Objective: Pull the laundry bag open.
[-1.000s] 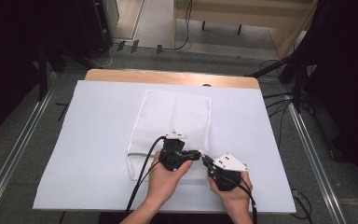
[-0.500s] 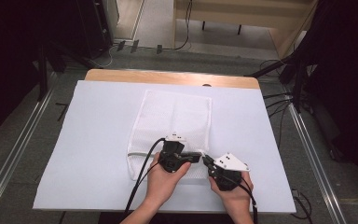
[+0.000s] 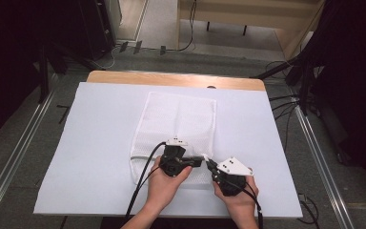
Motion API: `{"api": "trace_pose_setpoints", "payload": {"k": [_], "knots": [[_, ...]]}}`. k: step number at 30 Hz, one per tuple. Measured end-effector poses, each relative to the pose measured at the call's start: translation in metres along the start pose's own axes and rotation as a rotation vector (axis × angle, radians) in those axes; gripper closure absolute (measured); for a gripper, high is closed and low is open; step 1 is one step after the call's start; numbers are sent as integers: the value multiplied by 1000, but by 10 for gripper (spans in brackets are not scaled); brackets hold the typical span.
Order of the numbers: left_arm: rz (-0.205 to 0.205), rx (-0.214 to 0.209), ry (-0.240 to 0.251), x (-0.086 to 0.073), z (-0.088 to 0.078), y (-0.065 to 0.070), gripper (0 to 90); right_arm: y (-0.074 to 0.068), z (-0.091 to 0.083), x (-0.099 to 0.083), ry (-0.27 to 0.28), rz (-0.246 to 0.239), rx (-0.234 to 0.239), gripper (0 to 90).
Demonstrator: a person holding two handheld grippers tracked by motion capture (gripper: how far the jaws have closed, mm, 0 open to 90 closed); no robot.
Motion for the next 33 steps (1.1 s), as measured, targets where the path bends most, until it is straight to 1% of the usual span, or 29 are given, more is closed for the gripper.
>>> {"api": "trace_pose_setpoints", "payload": {"k": [2, 3, 4, 5, 6, 7, 8, 11, 14, 16, 17, 20, 24, 28, 29, 30, 31, 32, 33], "knots": [[2, -1, -2, 0, 0, -1, 875, -1, 0, 0, -1, -6, -3, 895], [2, 14, -3, -1, -1, -1, 875, -1, 0, 0, -3, -7, -4, 895], [25, 79, 9, -1, -2, -4, 875, -2, 0, 0, -5, -7, -10, 896], [11, 93, 14, -2, -3, -13, 875, 0, -2, 1, 4, -5, -36, 896], [-25, 75, 13, -3, -4, -19, 875, 5, -6, 2, 14, 15, -39, 897], [-63, 57, 13, -5, -7, -28, 875, 8, -8, 3, 20, 24, -43, 896], [-56, 76, 16, -6, -9, -31, 875, 13, -12, 3, 24, 30, -46, 896], [-39, 108, 17, -10, -20, -39, 875, 19, -16, -1, 20, 40, -44, 896], [-45, 124, 22, -12, -29, -48, 875, 21, -17, -1, 20, 41, -46, 896], [-51, 157, 25, -15, -35, -58, 875, 22, -19, 0, 18, 40, -60, 897], [-57, 168, 23, -17, -40, -63, 875, 23, -20, 0, 18, 35, -66, 896], [-83, 193, 34, -22, -56, -79, 875, 28, -24, -1, 15, 53, -77, 896], [-89, 227, 48, -28, -80, -93, 875, 35, -27, -6, 1, 79, -77, 896], [-103, 255, 68, -35, -102, -106, 875, 42, -28, -10, -11, 92, -86, 897], [-114, 260, 72, -37, -106, -110, 875, 44, -28, -11, -13, 96, -94, 897], [-126, 250, 77, -39, -110, -113, 875, 45, -29, -12, -16, 104, -97, 897], [-137, 237, 79, -41, -114, -117, 875, 46, -29, -13, -15, 112, -84, 897], [-136, 247, 78, -42, -116, -118, 875, 46, -28, -13, -14, 116, -68, 896], [-128, 258, 82, -43, -117, -118, 874, 43, -27, -13, -19, 104, -64, 897]]}}
Point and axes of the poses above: each handheld gripper's, and its own axes: z roughly forward along the jaws, x roughly out of its top, y roughly to its right, the point moved 3 cm from there along z, roughly forward along the jaws, and after that the axes turned 11 degrees about -z, right-handed, at the moved point
